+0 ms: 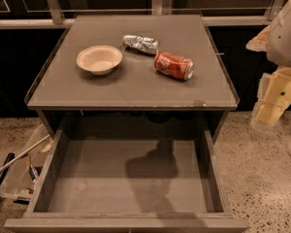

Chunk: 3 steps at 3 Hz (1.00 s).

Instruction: Place coke can into top drawer

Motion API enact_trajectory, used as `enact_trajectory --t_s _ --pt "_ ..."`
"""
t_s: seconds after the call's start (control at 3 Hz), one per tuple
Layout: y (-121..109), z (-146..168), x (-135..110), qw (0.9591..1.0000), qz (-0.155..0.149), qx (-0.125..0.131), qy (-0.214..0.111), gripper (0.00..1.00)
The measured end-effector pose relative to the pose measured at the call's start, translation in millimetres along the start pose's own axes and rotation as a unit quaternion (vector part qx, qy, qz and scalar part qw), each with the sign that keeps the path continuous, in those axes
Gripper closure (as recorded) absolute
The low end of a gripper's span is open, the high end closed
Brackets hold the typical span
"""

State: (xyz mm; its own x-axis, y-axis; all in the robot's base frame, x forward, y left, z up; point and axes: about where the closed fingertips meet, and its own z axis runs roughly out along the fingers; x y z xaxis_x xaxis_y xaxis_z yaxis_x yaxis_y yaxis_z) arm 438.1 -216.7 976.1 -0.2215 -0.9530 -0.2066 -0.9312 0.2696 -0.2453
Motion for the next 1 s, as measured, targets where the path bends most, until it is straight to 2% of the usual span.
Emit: enact_trajectory --t_s 0.33,0.67,1.0 --pt "1.9 -1.2 0.8 1.0000 0.002 0.007 -0.001 0.00" --pt "10.6 1.4 -5.3 0.9996 0.001 0.023 -0.017 0.00" --pt "3.7 5.3 -20.1 0.9971 -0.010 0.047 -0.060 0.00"
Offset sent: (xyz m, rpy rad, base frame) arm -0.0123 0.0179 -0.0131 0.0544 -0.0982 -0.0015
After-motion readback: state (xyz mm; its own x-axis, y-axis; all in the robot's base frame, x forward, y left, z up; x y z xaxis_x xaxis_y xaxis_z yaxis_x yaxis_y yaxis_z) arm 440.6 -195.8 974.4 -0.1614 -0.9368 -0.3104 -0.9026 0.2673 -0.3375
